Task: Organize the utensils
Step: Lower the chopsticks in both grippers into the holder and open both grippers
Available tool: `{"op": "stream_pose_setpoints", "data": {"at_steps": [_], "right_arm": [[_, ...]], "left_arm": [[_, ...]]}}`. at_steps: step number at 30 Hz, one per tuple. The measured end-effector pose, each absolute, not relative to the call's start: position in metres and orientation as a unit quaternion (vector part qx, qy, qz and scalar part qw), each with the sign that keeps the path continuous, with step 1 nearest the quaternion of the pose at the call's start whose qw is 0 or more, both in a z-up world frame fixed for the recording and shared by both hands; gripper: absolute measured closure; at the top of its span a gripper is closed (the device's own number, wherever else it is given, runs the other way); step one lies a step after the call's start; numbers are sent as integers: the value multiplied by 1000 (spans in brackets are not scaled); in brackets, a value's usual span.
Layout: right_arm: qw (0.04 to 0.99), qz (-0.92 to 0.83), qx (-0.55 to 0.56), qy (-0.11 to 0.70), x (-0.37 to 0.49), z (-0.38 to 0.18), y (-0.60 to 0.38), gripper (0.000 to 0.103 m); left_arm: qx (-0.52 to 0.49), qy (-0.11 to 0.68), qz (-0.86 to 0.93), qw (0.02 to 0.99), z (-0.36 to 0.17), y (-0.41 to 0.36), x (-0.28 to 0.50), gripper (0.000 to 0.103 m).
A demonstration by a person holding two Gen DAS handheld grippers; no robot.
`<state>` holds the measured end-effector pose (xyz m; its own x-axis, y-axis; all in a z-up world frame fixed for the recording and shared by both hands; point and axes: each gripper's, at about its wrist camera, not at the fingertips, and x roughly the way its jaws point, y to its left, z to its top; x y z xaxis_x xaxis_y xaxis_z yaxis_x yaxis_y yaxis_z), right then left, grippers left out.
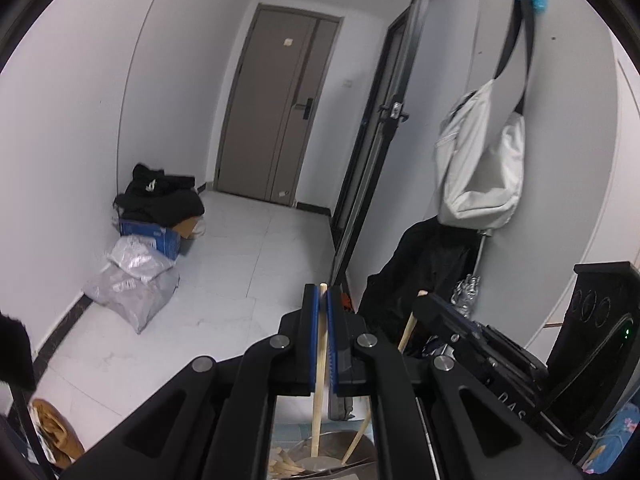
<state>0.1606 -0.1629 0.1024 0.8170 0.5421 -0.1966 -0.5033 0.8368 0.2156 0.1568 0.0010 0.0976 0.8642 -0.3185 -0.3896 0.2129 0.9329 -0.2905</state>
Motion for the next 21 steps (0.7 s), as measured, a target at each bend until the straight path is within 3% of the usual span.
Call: {"op": "stream_pose_setpoints", "data": {"at_steps": [21], "right_arm": [[929, 342, -20, 141, 157, 56, -148, 97]], "left_arm": [[-130, 263, -166, 941, 60, 3, 149, 102]]}}
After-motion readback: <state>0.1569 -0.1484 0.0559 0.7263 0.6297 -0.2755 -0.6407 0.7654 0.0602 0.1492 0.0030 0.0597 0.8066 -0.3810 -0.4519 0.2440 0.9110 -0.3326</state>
